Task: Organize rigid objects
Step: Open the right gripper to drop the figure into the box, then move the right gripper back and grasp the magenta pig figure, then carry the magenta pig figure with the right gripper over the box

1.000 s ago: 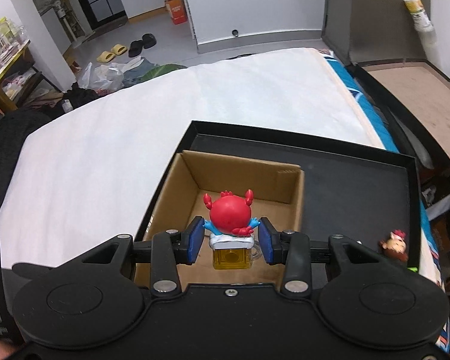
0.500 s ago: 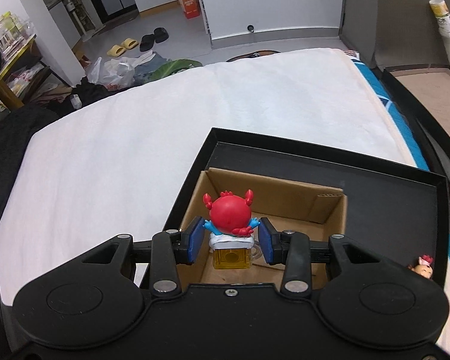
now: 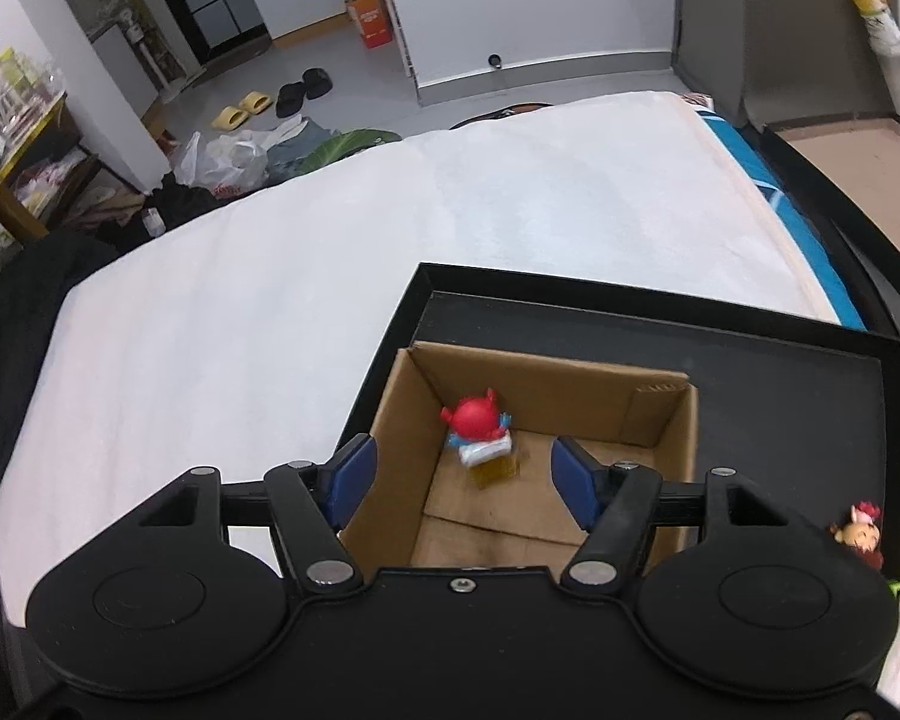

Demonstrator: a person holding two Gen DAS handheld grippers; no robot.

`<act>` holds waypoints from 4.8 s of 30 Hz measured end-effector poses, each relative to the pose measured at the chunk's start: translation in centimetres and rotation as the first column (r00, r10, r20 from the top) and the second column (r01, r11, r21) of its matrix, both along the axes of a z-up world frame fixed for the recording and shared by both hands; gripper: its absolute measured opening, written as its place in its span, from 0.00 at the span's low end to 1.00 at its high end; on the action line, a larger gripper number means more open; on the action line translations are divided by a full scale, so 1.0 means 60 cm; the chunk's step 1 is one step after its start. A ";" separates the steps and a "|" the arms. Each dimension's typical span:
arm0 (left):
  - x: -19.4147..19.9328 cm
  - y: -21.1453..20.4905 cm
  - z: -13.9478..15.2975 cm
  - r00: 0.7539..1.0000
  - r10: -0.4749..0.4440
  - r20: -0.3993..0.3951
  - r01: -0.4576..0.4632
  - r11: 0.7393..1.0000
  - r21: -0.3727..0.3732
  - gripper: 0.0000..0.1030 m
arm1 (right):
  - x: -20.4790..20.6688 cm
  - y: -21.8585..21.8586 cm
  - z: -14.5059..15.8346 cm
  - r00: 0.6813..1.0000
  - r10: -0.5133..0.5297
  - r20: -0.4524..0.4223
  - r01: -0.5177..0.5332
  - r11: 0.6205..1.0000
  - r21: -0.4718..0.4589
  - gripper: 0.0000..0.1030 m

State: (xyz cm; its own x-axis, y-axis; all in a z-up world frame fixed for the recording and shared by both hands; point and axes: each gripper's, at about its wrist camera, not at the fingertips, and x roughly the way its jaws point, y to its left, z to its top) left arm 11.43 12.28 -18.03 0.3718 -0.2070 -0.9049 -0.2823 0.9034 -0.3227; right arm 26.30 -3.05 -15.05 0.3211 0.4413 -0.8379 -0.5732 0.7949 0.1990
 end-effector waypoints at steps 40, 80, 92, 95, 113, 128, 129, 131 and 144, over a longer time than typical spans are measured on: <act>0.003 -0.028 0.012 0.999 0.029 -0.024 -0.027 0.995 0.096 0.11 | -0.034 -0.267 0.021 0.982 -0.187 -0.011 0.187 0.979 0.075 0.75; 0.012 -0.033 0.006 0.997 0.065 -0.051 -0.059 0.991 0.121 0.11 | 0.019 -0.386 -0.143 0.958 -0.239 -0.155 0.226 0.969 -0.100 0.41; 0.010 -0.033 0.008 0.996 0.072 -0.047 -0.066 0.990 0.126 0.11 | 0.049 -0.374 -0.185 0.968 -0.184 -0.170 0.156 0.974 -0.167 0.40; 0.011 -0.032 0.008 0.996 0.074 -0.046 -0.068 0.990 0.125 0.11 | 0.046 -0.376 -0.192 0.966 -0.172 -0.192 0.141 0.976 -0.167 0.41; 0.008 -0.028 0.012 0.997 0.072 -0.031 -0.068 0.992 0.108 0.11 | 0.017 -0.334 -0.219 0.976 -0.094 -0.195 0.034 0.955 -0.293 0.37; 0.002 -0.022 0.012 0.998 0.059 -0.011 -0.058 0.995 0.080 0.11 | 0.004 -0.331 -0.148 0.986 -0.089 -0.143 0.048 0.962 -0.270 0.37; 0.002 -0.021 0.012 0.998 0.057 -0.009 -0.057 0.995 0.079 0.11 | 0.005 -0.331 -0.141 0.985 -0.091 -0.147 0.050 0.964 -0.260 0.37; 0.000 -0.020 0.012 0.998 0.055 -0.006 -0.055 0.996 0.073 0.11 | 0.006 -0.326 -0.132 0.983 -0.095 -0.155 0.055 0.968 -0.243 0.37; -0.004 -0.015 0.013 0.999 0.051 0.008 -0.051 0.997 0.054 0.11 | 0.010 -0.268 -0.068 0.993 -0.045 -0.109 0.021 0.977 -0.212 0.37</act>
